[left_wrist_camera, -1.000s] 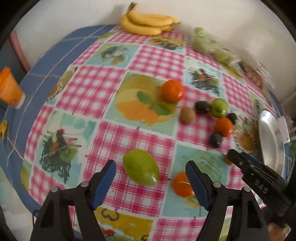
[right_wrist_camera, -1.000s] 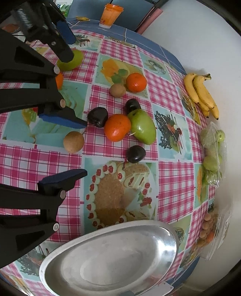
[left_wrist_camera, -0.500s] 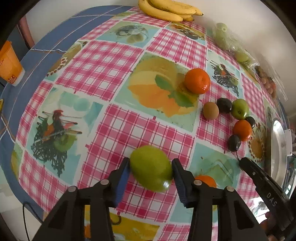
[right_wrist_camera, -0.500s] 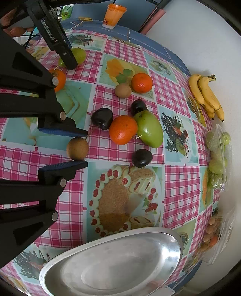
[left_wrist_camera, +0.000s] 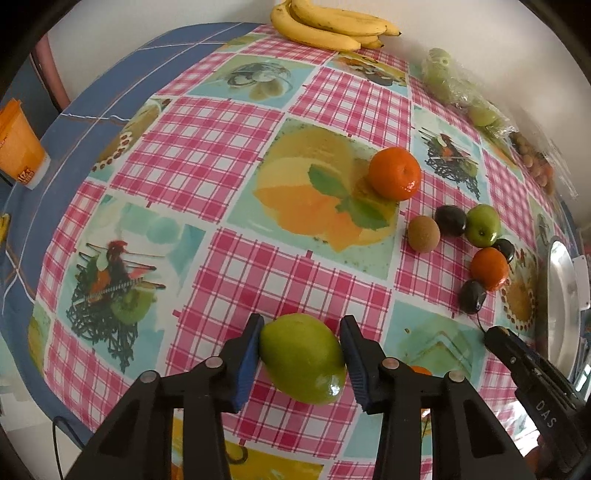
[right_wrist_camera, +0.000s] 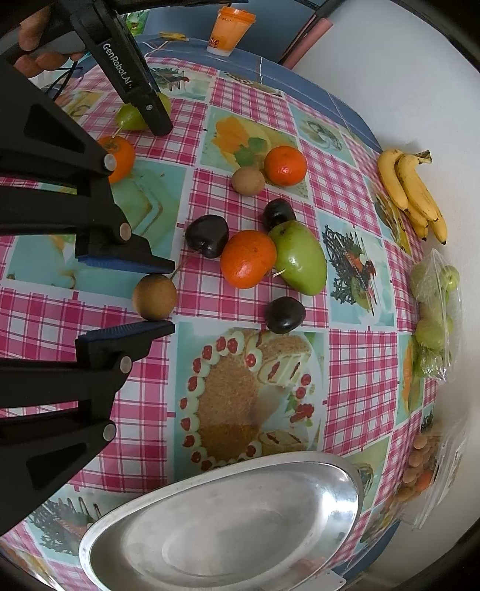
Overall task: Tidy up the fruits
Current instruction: 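Carry the mango in the left tool while the right tool carries the kiwi to the steel plate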
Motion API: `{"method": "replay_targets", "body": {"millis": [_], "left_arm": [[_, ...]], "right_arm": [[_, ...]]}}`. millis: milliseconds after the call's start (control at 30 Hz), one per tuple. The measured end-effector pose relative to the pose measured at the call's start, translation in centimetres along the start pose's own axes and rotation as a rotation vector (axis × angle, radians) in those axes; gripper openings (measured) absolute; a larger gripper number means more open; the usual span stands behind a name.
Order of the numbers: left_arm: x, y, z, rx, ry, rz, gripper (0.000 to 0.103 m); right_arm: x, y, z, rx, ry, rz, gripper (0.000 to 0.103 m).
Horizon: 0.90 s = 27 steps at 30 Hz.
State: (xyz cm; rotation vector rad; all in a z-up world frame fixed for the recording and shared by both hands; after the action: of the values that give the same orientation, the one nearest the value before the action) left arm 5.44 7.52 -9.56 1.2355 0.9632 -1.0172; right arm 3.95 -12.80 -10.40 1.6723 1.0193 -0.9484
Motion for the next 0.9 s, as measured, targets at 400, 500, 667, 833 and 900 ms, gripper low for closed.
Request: {"method": "replay_targets", "body": {"millis": [400,500,667,833,900], "left_arm": [[-0.8,-0.3,0.6,0.024,-0.014,0.036,0.045],[-1.0,-0.2,0.7,0.038,-0.011,0.054,0.044],[-2.0,0.0,0.7,0.041,-0.012,0.098,0.044],[-3.4,0.7,1.3,0.064,-0.003,0.141,0.044],[-3.8,1.1,1.8,0.079,-0.007,0.149,0.044]], "right_arm": [[-1.4,0.1,0.6,0.007,0.010,0.028,0.027],[-2.0,0.2,0.7,0.009,0.009,0.042,0.027],[-2.8,0.6,0.8,0.018,0.018,0.058,0.027],[-3.4,1.0,0.8,0.026,0.024,0.072,0.027],[-3.6,1.1,1.0,0.034,0.025,0.074,0.027]]}}
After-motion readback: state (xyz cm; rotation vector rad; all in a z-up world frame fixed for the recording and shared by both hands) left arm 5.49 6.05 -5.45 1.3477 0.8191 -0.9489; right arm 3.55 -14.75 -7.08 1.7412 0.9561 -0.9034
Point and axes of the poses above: each gripper's, at about its wrist camera, not at the fingertips, and x roughly the way its jaws point, z to its right, y to its top, the point moved 3 cm from there along x, roughly the way its jaws point, and after that the axes turned 9 degrees about x, right-handed, at the moved point
